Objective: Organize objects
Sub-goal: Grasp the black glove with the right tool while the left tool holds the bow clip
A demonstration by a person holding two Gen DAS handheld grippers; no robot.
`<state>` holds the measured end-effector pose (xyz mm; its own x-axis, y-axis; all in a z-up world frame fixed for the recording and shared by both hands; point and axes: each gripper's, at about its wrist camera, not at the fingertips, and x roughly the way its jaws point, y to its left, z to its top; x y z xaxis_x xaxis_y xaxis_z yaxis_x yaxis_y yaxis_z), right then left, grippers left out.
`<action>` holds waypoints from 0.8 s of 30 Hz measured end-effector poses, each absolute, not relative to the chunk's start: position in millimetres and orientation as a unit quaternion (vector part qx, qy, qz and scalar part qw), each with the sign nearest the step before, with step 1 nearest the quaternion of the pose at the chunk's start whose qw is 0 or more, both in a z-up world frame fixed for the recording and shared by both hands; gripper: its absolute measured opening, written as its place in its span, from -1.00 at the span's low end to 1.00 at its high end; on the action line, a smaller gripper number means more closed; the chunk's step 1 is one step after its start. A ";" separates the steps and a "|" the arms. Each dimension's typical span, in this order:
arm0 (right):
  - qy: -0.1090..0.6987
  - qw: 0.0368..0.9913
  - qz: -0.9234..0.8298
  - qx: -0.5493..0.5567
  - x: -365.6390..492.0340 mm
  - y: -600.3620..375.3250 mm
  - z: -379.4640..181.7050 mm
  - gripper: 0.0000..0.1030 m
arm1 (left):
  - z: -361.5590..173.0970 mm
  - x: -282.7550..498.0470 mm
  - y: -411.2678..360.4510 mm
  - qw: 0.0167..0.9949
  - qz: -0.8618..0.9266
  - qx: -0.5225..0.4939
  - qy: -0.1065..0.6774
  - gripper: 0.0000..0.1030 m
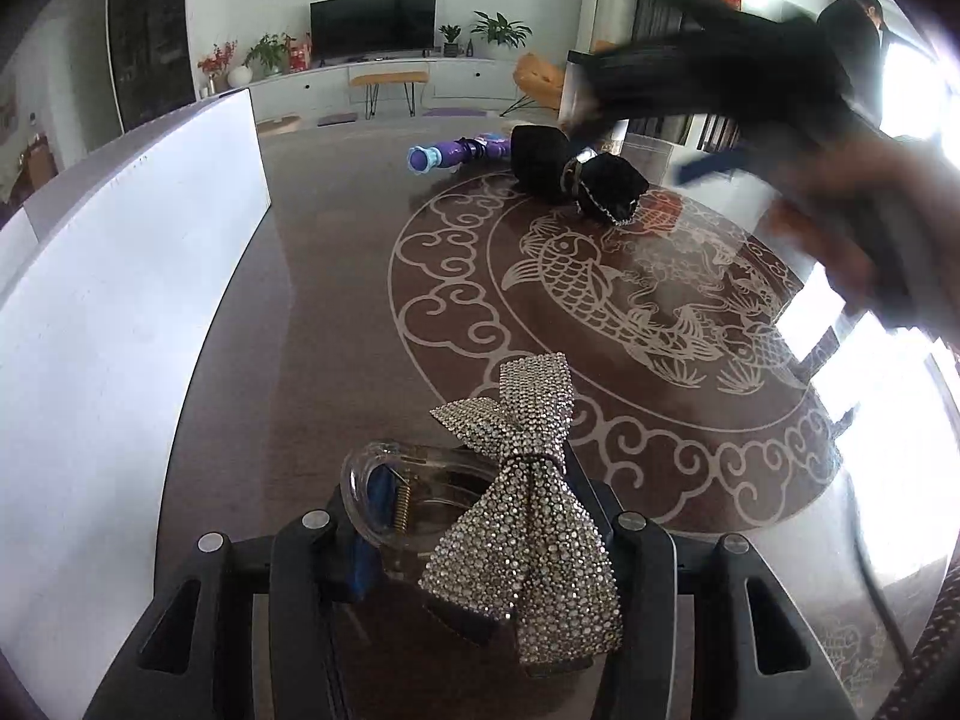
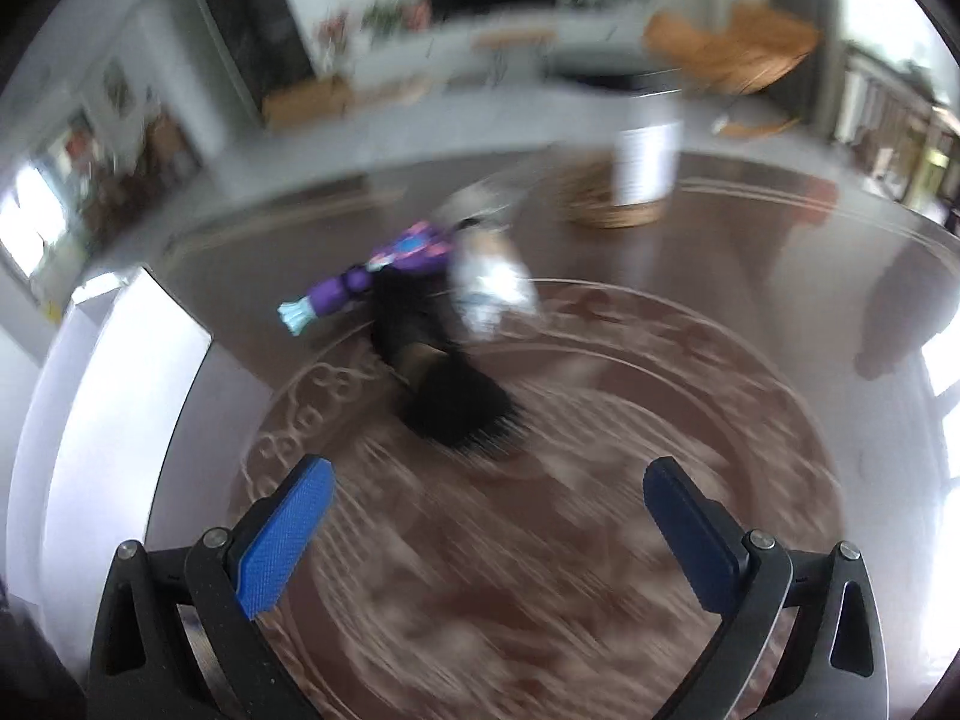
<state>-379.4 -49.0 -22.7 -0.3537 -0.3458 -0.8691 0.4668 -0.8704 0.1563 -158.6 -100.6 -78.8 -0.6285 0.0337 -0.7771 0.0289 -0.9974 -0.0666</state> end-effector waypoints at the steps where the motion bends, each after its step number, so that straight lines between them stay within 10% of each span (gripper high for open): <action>1: 0.087 0.252 -0.804 0.532 -389.3 -71.9 -27.7 1.00 | -78.4 -158.1 -100.6 0.002 0.902 -0.431 -0.038 -0.05; 6: 0.251 0.246 -0.781 0.517 -387.9 -148.7 -51.3 0.84 | -80.0 -160.7 -96.7 -0.001 0.901 -0.432 -0.029 -0.05; 10: 0.220 0.251 -0.781 0.528 -379.3 -141.9 -56.0 -0.42 | -79.3 -160.4 -96.6 -0.002 0.901 -0.433 -0.027 -0.05; 24: 0.062 0.236 -0.843 0.479 -181.7 64.3 -47.5 -0.42 | -79.1 -139.6 -89.1 0.034 0.902 -0.430 -0.028 -0.05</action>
